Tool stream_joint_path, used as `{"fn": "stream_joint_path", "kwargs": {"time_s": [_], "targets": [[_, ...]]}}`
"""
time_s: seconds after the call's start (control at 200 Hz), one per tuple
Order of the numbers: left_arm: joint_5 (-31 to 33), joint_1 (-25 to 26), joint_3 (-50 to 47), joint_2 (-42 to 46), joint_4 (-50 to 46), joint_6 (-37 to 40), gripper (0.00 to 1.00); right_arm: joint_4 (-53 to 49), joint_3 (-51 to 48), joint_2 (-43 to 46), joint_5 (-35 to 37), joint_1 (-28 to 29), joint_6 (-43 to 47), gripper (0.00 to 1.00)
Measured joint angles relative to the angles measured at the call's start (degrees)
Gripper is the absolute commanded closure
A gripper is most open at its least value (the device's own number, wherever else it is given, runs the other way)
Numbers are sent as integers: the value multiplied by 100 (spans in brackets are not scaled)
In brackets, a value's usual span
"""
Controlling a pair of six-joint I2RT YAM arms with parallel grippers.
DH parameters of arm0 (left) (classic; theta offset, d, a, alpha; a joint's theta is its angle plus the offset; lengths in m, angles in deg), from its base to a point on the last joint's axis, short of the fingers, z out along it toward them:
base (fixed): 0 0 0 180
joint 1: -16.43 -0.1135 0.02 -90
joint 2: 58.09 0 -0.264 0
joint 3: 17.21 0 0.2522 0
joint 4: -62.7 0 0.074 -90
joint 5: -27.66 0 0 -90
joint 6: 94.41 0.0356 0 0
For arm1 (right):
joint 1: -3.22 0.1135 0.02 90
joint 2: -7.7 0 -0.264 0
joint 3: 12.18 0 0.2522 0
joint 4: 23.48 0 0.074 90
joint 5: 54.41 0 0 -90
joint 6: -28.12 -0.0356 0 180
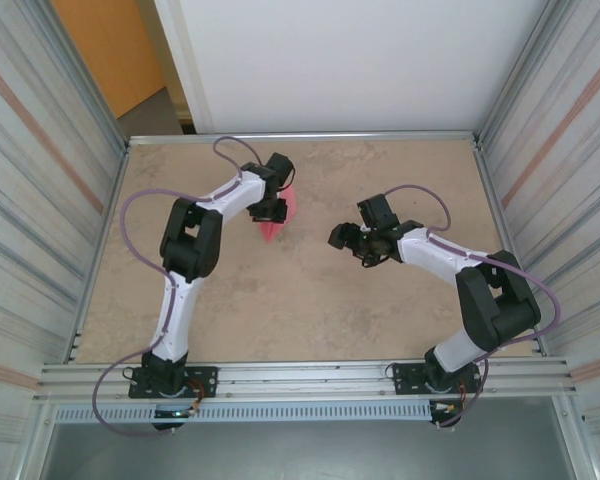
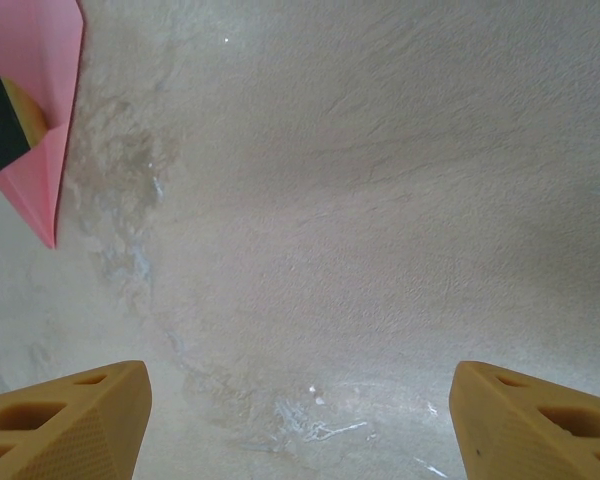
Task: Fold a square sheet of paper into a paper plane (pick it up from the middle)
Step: Move the paper plane to the top-center of the table.
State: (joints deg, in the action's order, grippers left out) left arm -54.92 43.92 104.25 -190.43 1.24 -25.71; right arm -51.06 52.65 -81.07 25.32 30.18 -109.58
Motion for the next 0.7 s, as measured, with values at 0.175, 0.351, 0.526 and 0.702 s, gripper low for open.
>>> {"fn": "stream_joint_path", "kwargs": {"time_s": [0.175, 0.351, 0.526, 0.702], "targets": [[107, -17, 317, -210, 140, -24, 56, -4, 0, 0, 0, -33, 0, 23], [136, -17, 376, -247, 175, -63, 54, -46, 0, 0, 0, -39, 2, 22], [118, -42, 396, -232, 166, -103, 50, -122, 2, 26, 7, -103, 22, 22], [17, -55, 396, 22, 96, -153, 39, -376, 59, 317, 166, -234, 240, 21]]}}
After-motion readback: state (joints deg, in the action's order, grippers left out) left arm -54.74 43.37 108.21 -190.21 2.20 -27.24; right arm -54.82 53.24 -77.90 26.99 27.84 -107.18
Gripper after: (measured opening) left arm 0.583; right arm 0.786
